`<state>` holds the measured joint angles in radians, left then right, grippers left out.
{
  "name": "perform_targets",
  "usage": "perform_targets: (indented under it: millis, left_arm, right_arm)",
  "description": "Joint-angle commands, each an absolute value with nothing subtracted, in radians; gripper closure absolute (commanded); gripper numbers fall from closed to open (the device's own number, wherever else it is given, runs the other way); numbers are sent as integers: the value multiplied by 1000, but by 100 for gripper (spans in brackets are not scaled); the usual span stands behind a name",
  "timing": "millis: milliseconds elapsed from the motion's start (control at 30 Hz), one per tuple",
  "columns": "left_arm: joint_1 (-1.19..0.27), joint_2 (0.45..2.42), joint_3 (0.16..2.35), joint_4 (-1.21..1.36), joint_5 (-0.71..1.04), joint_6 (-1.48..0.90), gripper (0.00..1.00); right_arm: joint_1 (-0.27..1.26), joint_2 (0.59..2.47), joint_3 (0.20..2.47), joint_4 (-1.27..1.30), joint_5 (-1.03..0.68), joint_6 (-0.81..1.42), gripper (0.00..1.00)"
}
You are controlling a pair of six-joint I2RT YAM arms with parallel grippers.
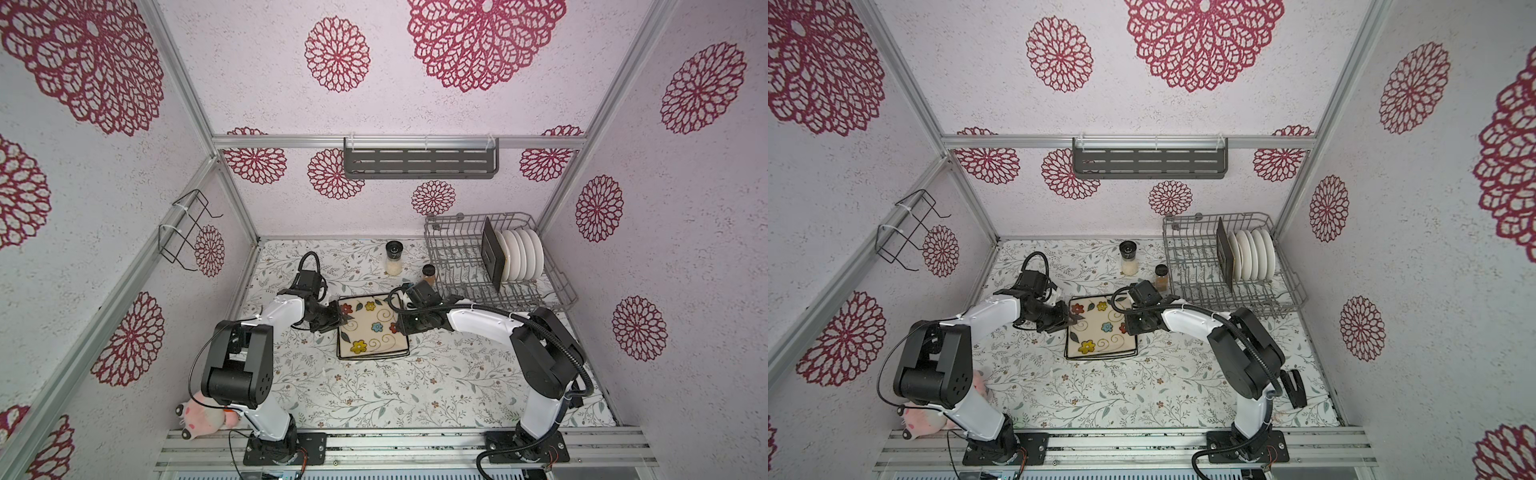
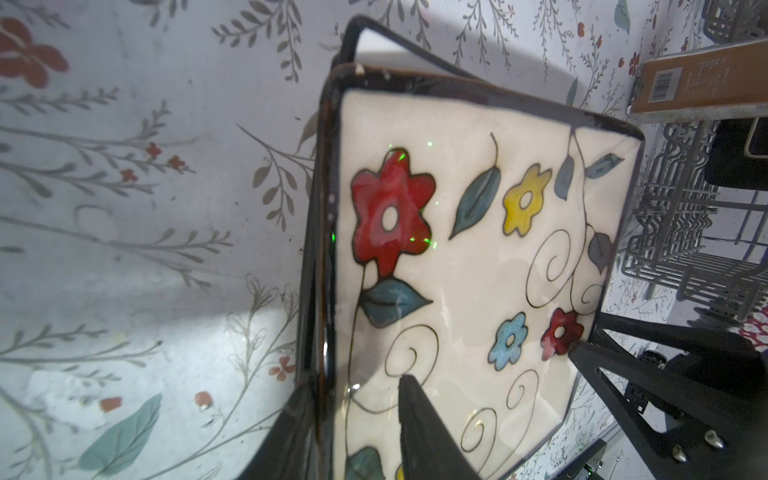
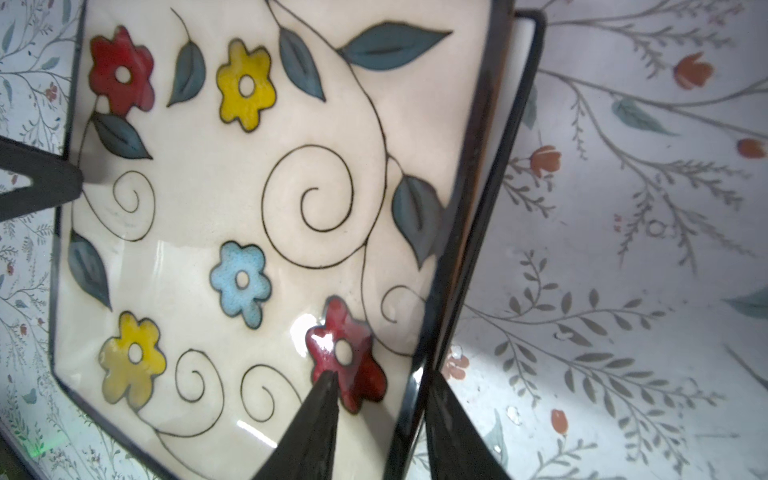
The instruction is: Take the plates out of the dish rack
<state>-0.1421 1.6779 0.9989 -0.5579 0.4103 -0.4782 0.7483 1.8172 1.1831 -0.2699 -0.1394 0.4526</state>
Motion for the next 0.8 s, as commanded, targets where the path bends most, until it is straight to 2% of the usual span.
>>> perform_targets:
  millis: [0, 433, 767]
  left_arm:
    - [-155, 1651, 1017, -552, 416, -452, 64]
    - [-160, 1628, 1017, -551, 413, -453, 64]
    - [-160, 1551, 1023, -571, 399, -445, 63]
  right_arm:
    - [765, 1767, 1221, -288, -128, 437, 64]
    - [772, 1755, 1211, -302, -106, 441, 65]
    - [772, 1717, 1204, -320, -46, 421, 47]
